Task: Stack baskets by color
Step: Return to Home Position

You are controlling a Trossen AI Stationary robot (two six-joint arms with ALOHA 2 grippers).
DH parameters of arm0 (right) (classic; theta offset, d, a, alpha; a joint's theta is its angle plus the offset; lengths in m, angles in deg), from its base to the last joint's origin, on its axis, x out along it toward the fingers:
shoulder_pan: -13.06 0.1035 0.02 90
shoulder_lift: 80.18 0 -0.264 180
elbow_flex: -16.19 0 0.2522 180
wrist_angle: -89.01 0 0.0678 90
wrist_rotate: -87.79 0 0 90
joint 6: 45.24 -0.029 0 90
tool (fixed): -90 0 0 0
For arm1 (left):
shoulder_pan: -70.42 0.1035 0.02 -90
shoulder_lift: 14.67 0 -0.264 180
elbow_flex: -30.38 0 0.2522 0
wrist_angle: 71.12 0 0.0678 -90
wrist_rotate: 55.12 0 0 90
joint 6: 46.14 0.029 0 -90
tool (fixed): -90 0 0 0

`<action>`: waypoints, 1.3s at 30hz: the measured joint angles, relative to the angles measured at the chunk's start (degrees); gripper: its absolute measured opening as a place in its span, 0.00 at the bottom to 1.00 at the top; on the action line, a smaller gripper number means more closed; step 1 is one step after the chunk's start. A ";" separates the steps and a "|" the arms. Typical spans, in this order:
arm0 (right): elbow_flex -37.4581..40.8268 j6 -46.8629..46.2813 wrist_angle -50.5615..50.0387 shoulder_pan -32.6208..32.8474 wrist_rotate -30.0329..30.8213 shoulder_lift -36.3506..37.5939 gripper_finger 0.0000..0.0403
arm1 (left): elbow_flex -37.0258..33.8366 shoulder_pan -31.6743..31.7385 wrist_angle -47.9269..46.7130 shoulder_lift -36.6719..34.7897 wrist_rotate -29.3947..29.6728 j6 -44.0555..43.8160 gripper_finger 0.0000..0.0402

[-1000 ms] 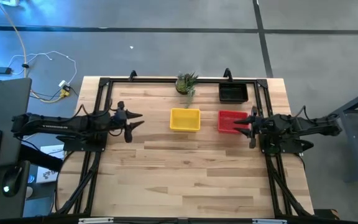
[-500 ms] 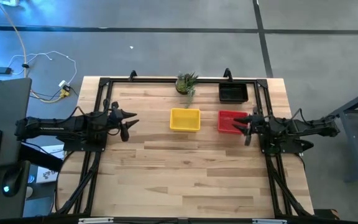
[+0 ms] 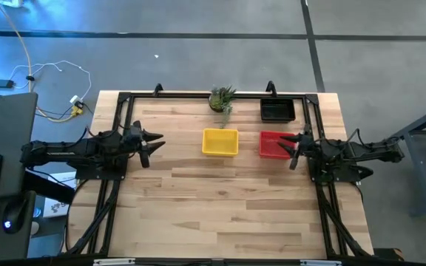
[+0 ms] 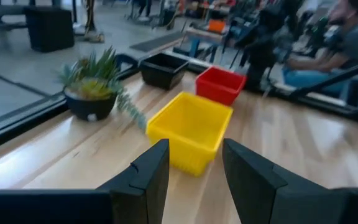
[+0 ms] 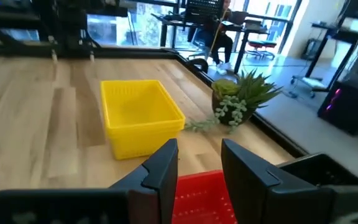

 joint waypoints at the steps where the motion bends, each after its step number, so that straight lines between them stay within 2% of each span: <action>1: 0.00 1.32 -0.13 0.00 0.12 0.00 0.27 | 0.00 0.00 0.64 -0.07 -0.34 0.17 0.34; 6: 0.00 2.35 -0.28 0.00 -2.12 -0.02 0.27 | -0.49 0.00 2.02 -0.01 -0.91 0.32 0.34; 11: -0.04 1.18 -0.29 0.00 -5.12 -0.02 0.27 | -7.78 -0.02 13.62 -0.45 -3.73 -1.02 0.34; 14: -0.04 1.33 -0.38 0.00 -6.74 -0.02 0.27 | -8.59 0.00 11.96 -0.77 -4.09 -0.48 0.34; 21: -0.04 1.68 -0.91 0.00 -7.27 -0.07 0.27 | -8.46 -0.02 12.54 -0.79 -13.34 9.01 0.34; 24: -0.04 1.70 -0.96 0.00 -7.27 -0.07 0.27 | -8.46 -0.02 12.32 -0.77 -13.20 10.97 0.34; 39: -0.07 1.67 -1.16 0.00 -7.33 -0.07 0.27 | -8.44 -0.02 9.84 -0.58 -12.87 8.50 0.34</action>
